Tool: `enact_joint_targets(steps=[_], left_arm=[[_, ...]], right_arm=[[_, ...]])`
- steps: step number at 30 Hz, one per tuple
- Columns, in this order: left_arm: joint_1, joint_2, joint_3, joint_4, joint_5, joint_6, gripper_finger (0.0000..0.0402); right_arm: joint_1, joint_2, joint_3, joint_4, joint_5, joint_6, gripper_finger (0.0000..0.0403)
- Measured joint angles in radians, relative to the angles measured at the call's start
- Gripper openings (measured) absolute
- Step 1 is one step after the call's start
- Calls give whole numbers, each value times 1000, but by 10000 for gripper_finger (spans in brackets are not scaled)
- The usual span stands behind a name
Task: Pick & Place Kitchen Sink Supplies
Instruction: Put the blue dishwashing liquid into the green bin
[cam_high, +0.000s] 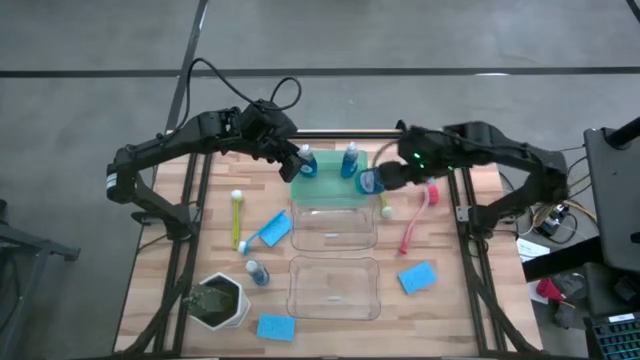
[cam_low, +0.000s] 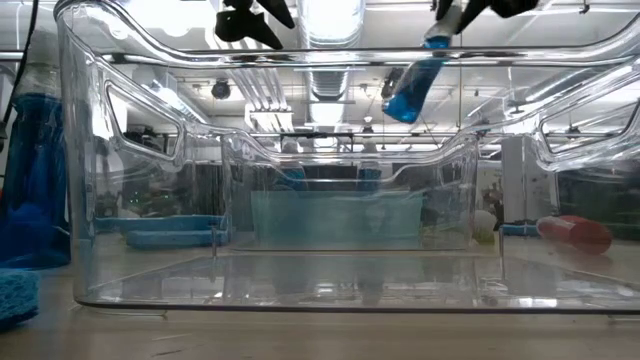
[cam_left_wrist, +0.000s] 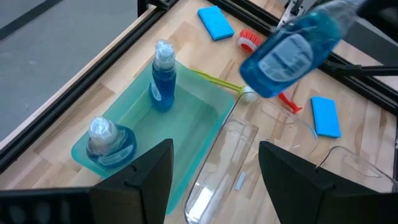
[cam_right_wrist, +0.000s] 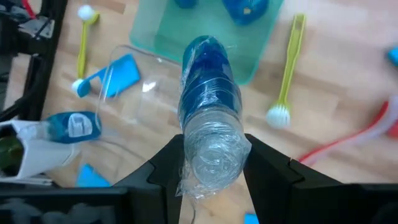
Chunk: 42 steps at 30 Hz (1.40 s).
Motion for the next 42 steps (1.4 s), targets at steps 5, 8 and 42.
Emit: enact_joint_targets(steps=[5,8,42], left_arm=[[0,-1,0,0,0,0,227],[0,-2,0,0,-1,1,227],[0,-132,0,-36,-24,3,227]], right_arm=[[-76,154,164,-128,-37,-128,134],[-114,242,260,-183,-45,-214,134],[-229,654,494,-190,-132,-551,135]])
